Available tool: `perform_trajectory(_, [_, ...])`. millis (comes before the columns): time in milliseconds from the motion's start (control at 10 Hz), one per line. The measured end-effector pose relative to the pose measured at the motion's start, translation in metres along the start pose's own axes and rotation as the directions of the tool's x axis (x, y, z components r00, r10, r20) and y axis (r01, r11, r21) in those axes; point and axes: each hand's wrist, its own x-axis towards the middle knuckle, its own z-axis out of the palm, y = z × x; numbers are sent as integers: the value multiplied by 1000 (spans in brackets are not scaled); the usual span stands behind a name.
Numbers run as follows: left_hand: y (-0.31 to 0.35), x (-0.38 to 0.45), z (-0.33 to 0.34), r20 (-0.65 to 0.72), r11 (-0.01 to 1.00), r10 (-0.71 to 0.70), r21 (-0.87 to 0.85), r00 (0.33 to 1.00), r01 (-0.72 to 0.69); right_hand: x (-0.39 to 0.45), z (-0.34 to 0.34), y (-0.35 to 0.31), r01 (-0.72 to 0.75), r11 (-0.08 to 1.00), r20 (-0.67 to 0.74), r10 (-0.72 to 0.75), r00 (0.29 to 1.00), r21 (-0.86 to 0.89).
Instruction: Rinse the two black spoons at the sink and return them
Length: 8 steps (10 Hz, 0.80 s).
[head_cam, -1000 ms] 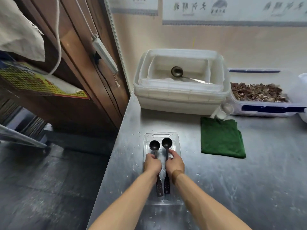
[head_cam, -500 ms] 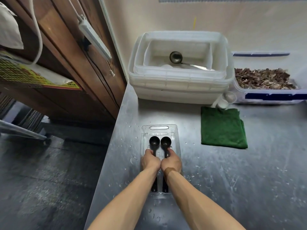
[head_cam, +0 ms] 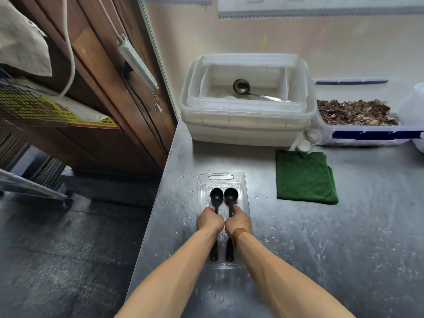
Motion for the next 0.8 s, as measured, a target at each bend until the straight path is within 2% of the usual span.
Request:
perform_trajectory(300, [1,-18,-10,83,999,11,-31,996,-9,-11,-11,1,37,998,43,-35,998,-42])
perform_trajectory(500, [-10,-38,-23,78,992,102,-80,992,-96,-29,-15,4,113,993,3,-113,994,-31])
perform_trajectory(700, [-17,-65,-48,96,955,191,-247,977,-162,-59,-20,1,183,983,-55,-183,982,-10])
perform_trajectory(800, [-25,-79,-65,49,922,300,-272,953,-276,-77,-25,0,264,964,-136,-257,957,40])
